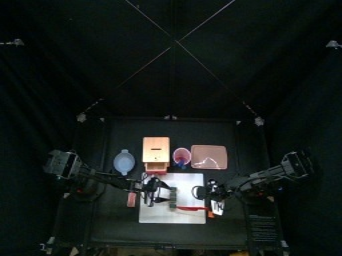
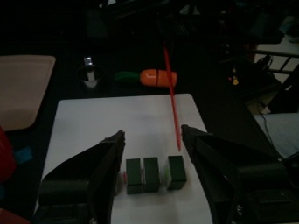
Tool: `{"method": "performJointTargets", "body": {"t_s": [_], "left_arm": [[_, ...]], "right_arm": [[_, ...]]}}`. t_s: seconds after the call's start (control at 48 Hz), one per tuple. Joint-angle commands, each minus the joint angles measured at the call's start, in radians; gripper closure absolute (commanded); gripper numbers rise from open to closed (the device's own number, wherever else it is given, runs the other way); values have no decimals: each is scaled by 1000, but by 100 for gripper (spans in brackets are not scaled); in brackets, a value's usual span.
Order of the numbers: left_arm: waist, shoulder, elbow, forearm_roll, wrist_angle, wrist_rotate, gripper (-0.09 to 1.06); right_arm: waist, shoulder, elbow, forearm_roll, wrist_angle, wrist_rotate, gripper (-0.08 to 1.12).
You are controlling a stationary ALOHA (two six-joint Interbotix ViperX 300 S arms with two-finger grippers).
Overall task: Place sushi on board then cut the sushi with the knife then place the pieces on the plate
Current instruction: Cut the sushi into 4 pieces
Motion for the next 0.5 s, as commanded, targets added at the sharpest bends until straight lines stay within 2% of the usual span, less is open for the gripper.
{"method": "performJointTargets", "body": {"t_s": [0.021, 0.104, 0.25, 0.5], "left_arm": [[3, -18, -2, 5, -40, 2, 8], [6, -20, 9, 6, -54, 2, 8], [11, -17, 20, 21, -66, 17, 8], [9, -11, 31, 20, -95, 71, 8]], "right_arm": [[-3, -75, 17, 58, 0, 158, 88], [-3, -110, 40, 78, -5, 330, 87], [20, -152, 74, 48, -29, 595, 86], [60, -146, 83, -100, -100, 989, 85]]}}
